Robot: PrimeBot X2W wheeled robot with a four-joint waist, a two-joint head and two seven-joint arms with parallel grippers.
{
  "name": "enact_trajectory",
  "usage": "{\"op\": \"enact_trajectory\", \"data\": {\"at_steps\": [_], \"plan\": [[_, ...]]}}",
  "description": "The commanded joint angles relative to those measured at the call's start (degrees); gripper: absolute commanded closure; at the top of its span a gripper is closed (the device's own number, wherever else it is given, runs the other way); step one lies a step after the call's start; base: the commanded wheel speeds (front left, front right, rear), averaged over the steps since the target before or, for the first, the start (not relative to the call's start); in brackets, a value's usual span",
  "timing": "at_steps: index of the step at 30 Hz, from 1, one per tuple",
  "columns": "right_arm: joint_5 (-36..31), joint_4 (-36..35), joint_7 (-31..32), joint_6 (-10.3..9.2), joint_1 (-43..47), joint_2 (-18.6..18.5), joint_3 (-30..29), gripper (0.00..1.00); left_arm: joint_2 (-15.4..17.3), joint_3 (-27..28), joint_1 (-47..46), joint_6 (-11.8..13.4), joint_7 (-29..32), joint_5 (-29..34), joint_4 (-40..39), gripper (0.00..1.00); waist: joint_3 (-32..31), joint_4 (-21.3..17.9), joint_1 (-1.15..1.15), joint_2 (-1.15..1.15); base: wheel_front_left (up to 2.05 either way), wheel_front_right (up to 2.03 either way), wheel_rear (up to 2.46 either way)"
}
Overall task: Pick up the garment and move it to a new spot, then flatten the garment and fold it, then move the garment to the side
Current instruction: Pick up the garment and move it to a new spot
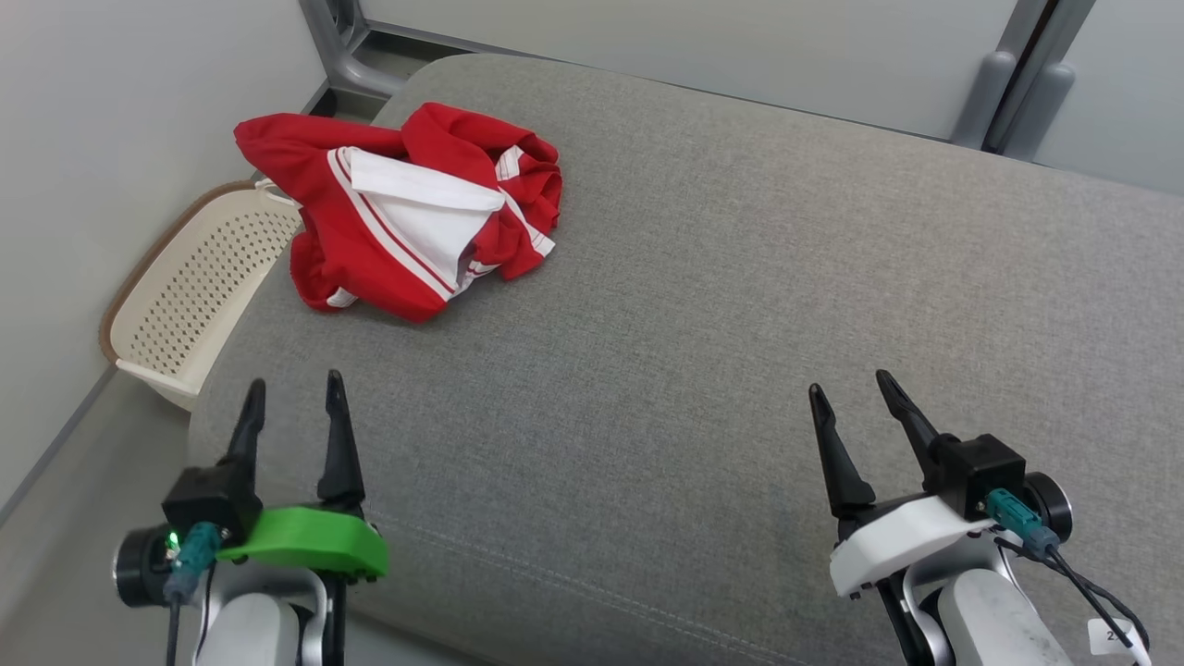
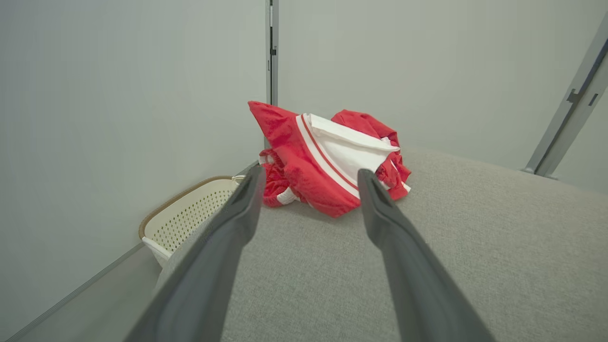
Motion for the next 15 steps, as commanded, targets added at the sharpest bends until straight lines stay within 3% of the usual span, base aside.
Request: {"op": "enact_trajectory", "data": {"at_steps": [1,9,15], "plan": [[-0.06,-0.21,-0.2,0.0,-0.7,-0.24,-0.08,0.0,1.02,0.63,-1.86,-0.58,-0.17,0.05,-1.68,0.0,0.23,-0.31,0.0,0.0,0.0,0.0,0.0],[-1.1,-0.87,-0.2,0.0,-1.6,-0.24,-0.46,0.0,6.89,2.8,-10.8,-2.68,5.12,-1.05,-11.64,0.0,2.11,-2.49,0.0,0.0,0.0,0.0,0.0],[-2.28,-2.49,0.34,0.0,-2.73,-0.25,-1.21,0.0,11.64,4.1,-22.68,-5.57,16.39,-4.67,-13.15,0.0,5.34,-5.41,0.0,0.0,0.0,0.0,0.0]]}}
